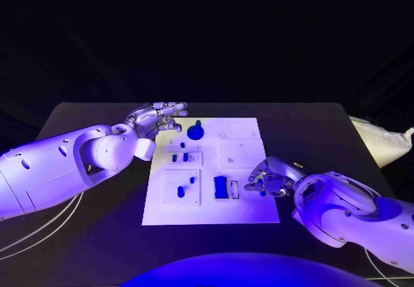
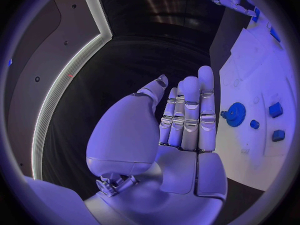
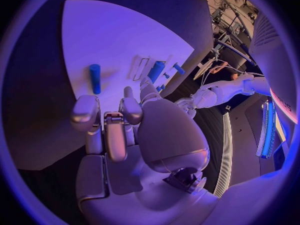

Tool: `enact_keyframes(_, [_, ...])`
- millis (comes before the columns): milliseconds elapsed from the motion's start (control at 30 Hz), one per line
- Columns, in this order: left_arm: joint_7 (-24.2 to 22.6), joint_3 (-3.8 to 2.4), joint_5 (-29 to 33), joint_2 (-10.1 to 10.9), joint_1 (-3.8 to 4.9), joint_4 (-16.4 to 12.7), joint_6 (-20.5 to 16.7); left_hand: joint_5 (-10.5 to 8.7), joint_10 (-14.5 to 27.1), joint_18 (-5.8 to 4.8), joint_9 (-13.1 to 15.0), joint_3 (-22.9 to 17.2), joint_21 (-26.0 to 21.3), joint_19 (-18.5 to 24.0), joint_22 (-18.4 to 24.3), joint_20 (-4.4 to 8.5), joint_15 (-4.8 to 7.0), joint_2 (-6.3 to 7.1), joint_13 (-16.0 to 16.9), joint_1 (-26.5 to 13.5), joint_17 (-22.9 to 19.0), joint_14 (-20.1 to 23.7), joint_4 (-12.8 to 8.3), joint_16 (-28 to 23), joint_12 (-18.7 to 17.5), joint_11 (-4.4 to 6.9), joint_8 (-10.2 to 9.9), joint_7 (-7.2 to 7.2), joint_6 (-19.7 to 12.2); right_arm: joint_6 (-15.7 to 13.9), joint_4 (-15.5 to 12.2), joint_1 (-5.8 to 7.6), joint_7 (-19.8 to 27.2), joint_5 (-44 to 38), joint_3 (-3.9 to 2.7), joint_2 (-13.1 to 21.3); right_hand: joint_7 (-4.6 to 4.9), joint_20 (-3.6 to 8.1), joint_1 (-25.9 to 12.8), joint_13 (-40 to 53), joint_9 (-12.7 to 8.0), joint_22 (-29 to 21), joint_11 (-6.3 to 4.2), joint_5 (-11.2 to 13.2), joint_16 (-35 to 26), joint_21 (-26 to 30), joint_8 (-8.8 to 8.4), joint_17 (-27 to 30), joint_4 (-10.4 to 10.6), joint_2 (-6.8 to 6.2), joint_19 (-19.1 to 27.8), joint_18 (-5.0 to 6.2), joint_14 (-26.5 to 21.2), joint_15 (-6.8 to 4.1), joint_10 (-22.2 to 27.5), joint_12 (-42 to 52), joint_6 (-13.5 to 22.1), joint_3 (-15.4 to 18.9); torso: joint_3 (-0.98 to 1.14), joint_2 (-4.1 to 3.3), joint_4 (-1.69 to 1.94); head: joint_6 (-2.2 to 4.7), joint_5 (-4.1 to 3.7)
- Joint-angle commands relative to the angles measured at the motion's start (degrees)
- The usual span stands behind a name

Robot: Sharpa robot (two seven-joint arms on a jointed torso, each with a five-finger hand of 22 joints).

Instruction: Assemble the parts on the task board

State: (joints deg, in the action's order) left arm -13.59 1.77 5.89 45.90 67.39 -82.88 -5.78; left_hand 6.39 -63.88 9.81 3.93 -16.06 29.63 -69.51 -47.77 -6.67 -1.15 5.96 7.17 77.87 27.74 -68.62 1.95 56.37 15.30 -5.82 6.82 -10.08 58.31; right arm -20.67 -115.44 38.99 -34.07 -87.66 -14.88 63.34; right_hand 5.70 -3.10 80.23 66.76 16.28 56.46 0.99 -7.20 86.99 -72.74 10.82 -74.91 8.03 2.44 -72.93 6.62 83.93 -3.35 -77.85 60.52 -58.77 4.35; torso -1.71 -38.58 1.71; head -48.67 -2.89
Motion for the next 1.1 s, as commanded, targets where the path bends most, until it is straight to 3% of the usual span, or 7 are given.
enact_keyframes(33, [-0.2, -0.03, -0.1, 0.1, 0.01, -0.3, 0.9, -0.07, 0.5, 0.60, -0.1, 0.3, -0.3, -0.2, 0.0, -0.11, 0.09, -0.14, 0.1, 0.3, -0.1, 0.4, 0.1, 0.4, 0.3, 0.07, 0.3, -0.01, -0.6, -1.0, 0.3, 0.21, 0.2, -0.5, 0.01, 1.1, 0.11, -0.26, -0.7, -0.3, -0.4, 0.0, 0.02, -1.4, -0.3, 0.4, -0.67, -8.1, 0.6, -0.53, 0.1, -0.06, 4.7, 0.47, 0.2, -0.4, -0.6, -0.3, 0.03, 0.02, -0.22, 0.22, -0.48])
enact_keyframes(167, [-0.3, -0.03, -0.1, 0.2, -0.04, -0.4, 1.0, -0.07, 0.5, 0.60, -0.1, 0.3, -0.3, -0.2, 0.0, -0.11, 0.09, -0.14, 0.1, 0.3, -0.1, 0.4, 0.1, 0.4, 0.3, 0.07, 0.3, -0.01, -0.6, -1.2, 1.0, 0.34, 0.1, -1.6, 0.00, 1.9, 0.08, -0.33, -1.6, -0.6, -0.8, 0.0, 0.03, -2.3, -0.4, 0.4, -1.09, -8.0, 1.7, -0.97, 0.1, -0.04, 4.7, 0.49, 0.2, -0.8, -1.2, -0.3, 0.20, -0.05, -0.32, 0.35, -0.42])
enact_keyframes(267, [-0.3, -0.03, -0.1, 0.3, -0.08, -0.5, 1.0, -0.07, 0.5, 0.60, -0.1, 0.3, -0.3, -0.2, 0.0, -0.11, 0.09, -0.14, 0.1, 0.3, -0.1, 0.4, 0.1, 0.4, 0.3, 0.07, 0.3, -0.01, -0.6, -0.7, 1.7, 0.39, 0.1, -2.5, 0.00, 2.2, -0.18, -0.32, -2.9, -0.6, -1.0, 0.0, -0.12, -3.6, -0.4, 0.4, -1.22, -7.9, 3.4, -1.23, 0.1, -0.03, 4.7, 0.40, 0.0, -0.8, -2.1, -0.4, 0.25, -0.07, -0.34, 0.26, -0.79])
enact_keyframes(367, [-0.3, -0.03, -0.1, 0.3, -0.10, -0.5, 1.0, -0.07, 0.5, 0.60, -0.1, 0.3, -0.3, -0.2, 0.0, -0.11, 0.09, -0.14, 0.1, 0.3, -0.1, 0.4, 0.1, 0.4, 0.3, 0.07, 0.3, -0.01, -0.6, 0.2, 2.3, 0.33, 0.0, -3.4, 0.00, 2.2, -0.46, -0.20, -3.3, -0.7, -0.9, 0.1, -0.34, -3.8, -0.5, 0.4, -1.08, -7.9, 4.3, -1.64, 0.0, -0.02, 4.6, 0.23, -0.1, -0.9, -3.0, -0.5, 0.15, -0.03, -0.29, 0.20, -1.02])
enact_keyframes(600, [-0.3, -0.02, -0.1, 0.3, -0.12, -0.4, 1.1, -0.07, 0.5, 0.60, -0.1, 0.3, -0.3, -0.2, 0.0, -0.11, 0.09, -0.14, 0.1, 0.3, -0.1, 0.4, 0.1, 0.4, 0.3, 0.07, 0.3, -0.01, -0.6, 2.4, 3.3, -0.02, -0.1, -4.5, 0.00, 1.6, -0.67, -0.01, -4.0, -0.6, -0.7, 0.1, -0.52, -3.6, -0.5, 0.4, -1.11, -7.9, 5.7, -2.97, 0.0, -0.04, 4.6, 0.05, -0.3, -0.8, -3.8, -0.5, 0.17, -0.06, -0.19, 0.10, -1.31])
enact_keyframes(1100, [-0.2, -0.02, -0.1, 0.3, -0.14, -0.4, 1.1, -0.06, 0.5, 0.60, 0.0, 0.4, -0.3, -0.2, 0.1, -0.12, 0.09, -0.24, 0.1, 0.4, -0.1, 0.4, 0.0, 0.4, 0.4, 0.08, 0.4, 0.01, -0.6, 7.9, 4.8, -0.86, -0.4, -8.4, 0.01, 0.5, -0.99, 0.15, -4.2, -0.2, 0.0, 0.0, -0.76, -3.8, -0.6, 0.5, -0.81, -7.7, 6.9, -4.67, 0.0, -0.03, 4.6, -0.13, -0.5, -0.5, -4.7, -0.4, 0.11, 0.00, -0.20, -0.17, -1.00])
